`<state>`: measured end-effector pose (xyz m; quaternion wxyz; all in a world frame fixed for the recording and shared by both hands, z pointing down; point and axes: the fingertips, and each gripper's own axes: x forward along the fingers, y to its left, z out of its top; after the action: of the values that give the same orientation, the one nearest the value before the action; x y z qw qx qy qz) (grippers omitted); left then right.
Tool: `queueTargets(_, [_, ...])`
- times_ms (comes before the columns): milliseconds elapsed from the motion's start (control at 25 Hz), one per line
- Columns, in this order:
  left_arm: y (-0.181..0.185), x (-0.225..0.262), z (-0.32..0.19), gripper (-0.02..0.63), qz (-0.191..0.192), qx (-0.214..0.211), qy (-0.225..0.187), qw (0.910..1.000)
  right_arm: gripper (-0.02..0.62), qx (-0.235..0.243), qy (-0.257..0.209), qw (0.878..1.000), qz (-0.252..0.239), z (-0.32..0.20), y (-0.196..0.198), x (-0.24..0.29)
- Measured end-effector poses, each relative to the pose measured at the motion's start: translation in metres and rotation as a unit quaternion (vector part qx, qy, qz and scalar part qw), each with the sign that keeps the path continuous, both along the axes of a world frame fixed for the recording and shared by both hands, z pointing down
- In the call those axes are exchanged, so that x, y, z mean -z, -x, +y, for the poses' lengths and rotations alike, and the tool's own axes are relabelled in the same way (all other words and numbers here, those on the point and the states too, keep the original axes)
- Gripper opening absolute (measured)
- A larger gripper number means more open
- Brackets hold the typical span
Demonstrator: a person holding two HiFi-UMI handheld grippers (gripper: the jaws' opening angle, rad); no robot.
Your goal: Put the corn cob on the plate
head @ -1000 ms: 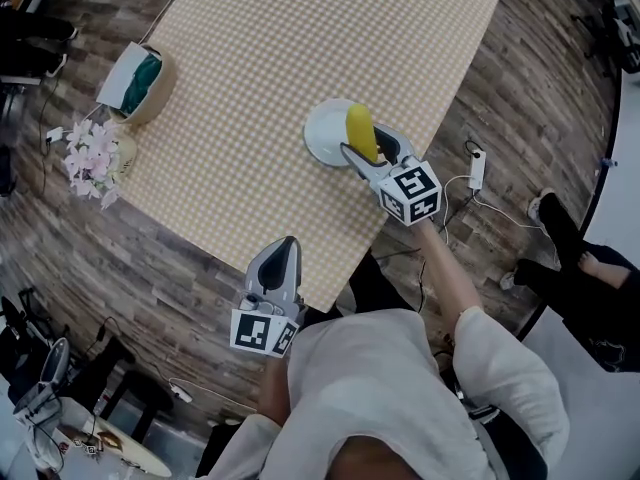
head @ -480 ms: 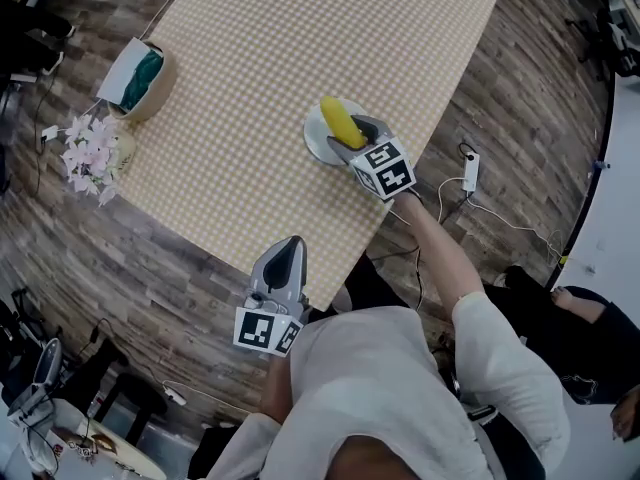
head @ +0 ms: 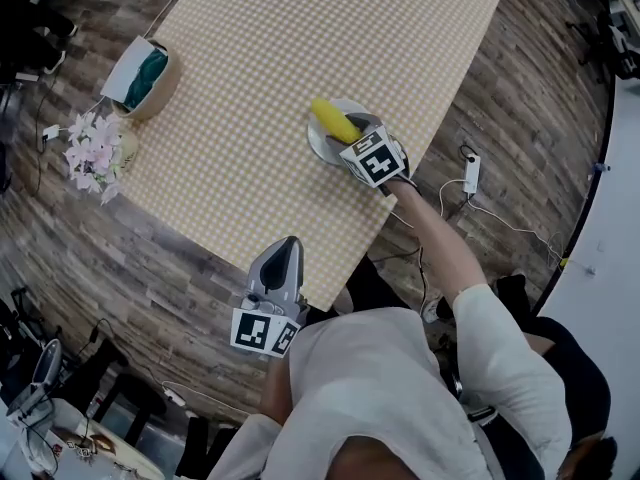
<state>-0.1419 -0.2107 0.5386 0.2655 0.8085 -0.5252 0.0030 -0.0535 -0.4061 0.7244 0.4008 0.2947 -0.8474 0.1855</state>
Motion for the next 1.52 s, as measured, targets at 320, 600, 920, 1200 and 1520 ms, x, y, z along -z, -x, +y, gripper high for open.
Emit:
queueTargets(320, [-0.001, 0.005, -0.002, 0.007, 0.002, -0.001, -0.006, 1.0000, 0.259, 0.003, 0.010, 1.000, 0.012, -0.001, -0.003, -0.004])
queueTargets(600, [0.001, 0.008, -0.002, 0.007, -0.001, -0.001, -0.009, 1.0000, 0.261, 0.003, 0.002, 1.000, 0.009, 0.000, -0.003, -0.004])
queueTargets(920, [0.000, 0.009, -0.001, 0.008, -0.003, -0.005, -0.013, 0.9999, 0.314, -0.009, -0.025, 0.999, -0.018, -0.008, -0.001, 0.011])
queueTargets(1200, [-0.007, 0.013, 0.003, 0.008, -0.004, -0.011, -0.017, 0.9998, 0.285, -0.011, -0.027, 0.999, -0.017, -0.001, -0.011, 0.014])
queueTargets(1520, [-0.015, 0.029, 0.008, 0.008, -0.009, -0.019, -0.035, 0.9992, 0.209, -0.011, -0.082, 0.996, -0.037, -0.006, -0.010, 0.058])
